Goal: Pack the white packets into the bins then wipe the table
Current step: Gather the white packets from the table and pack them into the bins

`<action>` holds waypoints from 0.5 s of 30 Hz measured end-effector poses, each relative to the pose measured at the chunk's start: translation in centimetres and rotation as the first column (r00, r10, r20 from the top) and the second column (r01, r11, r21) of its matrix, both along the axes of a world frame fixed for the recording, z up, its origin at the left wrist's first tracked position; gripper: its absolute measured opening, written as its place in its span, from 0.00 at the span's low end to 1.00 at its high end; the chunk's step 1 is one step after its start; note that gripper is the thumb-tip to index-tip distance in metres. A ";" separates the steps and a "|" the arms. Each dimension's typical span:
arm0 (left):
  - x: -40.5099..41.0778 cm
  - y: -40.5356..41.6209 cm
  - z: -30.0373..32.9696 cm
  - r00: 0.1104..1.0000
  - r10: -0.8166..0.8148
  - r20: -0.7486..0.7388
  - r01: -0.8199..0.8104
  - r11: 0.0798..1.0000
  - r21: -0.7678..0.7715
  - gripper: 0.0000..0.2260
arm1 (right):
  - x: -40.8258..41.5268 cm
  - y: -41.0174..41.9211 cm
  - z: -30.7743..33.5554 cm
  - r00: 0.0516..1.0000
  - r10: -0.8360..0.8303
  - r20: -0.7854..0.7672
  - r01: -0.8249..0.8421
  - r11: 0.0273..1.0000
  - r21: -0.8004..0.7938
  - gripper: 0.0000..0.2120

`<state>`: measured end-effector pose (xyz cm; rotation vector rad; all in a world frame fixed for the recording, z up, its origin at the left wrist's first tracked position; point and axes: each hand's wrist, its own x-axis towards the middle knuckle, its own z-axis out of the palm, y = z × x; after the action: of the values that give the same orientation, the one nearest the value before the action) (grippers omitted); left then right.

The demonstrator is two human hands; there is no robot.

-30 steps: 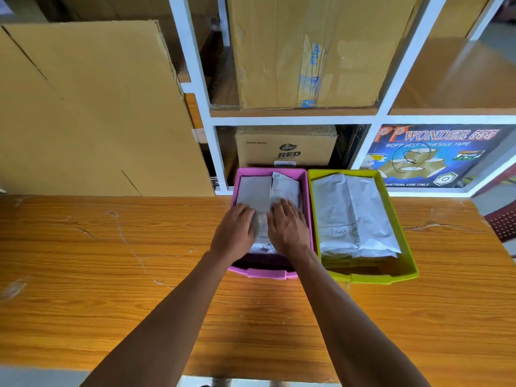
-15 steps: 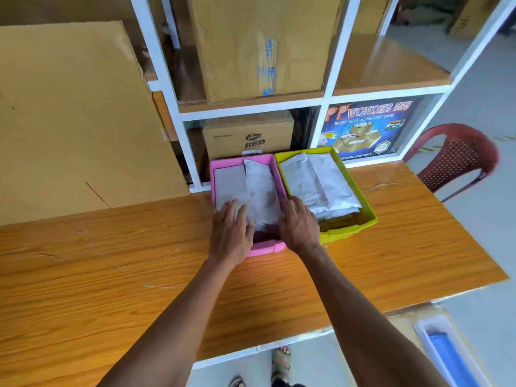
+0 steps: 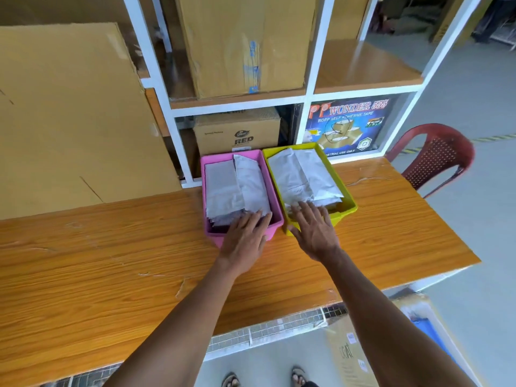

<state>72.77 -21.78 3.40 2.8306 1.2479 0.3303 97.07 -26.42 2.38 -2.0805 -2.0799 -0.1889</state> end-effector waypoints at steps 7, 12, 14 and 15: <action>1.0 -1.6 -1.0 0.986 0.165 -0.041 -0.162 0.985 0.060 0.41 | 3.4 0.5 -1.9 0.988 0.141 0.060 -0.139 0.990 -0.040 0.28; 1.5 -2.0 -0.7 0.976 0.213 -0.036 -0.211 0.976 0.052 0.42 | 4.7 0.9 -2.0 0.975 0.219 0.044 -0.220 0.975 0.015 0.28; 1.7 -1.8 -1.0 0.974 0.224 -0.025 -0.223 0.974 0.037 0.39 | 5.3 0.7 -2.1 0.978 0.206 0.025 -0.206 0.978 0.034 0.27; 1.8 -1.7 -1.2 0.973 0.229 -0.018 -0.228 0.973 0.038 0.36 | 5.6 0.8 -2.1 0.980 0.197 0.018 -0.197 0.980 0.036 0.27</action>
<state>74.55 -23.47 2.21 2.7284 1.5927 0.3314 102.71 -25.61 0.26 -1.8421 -2.2552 -0.2113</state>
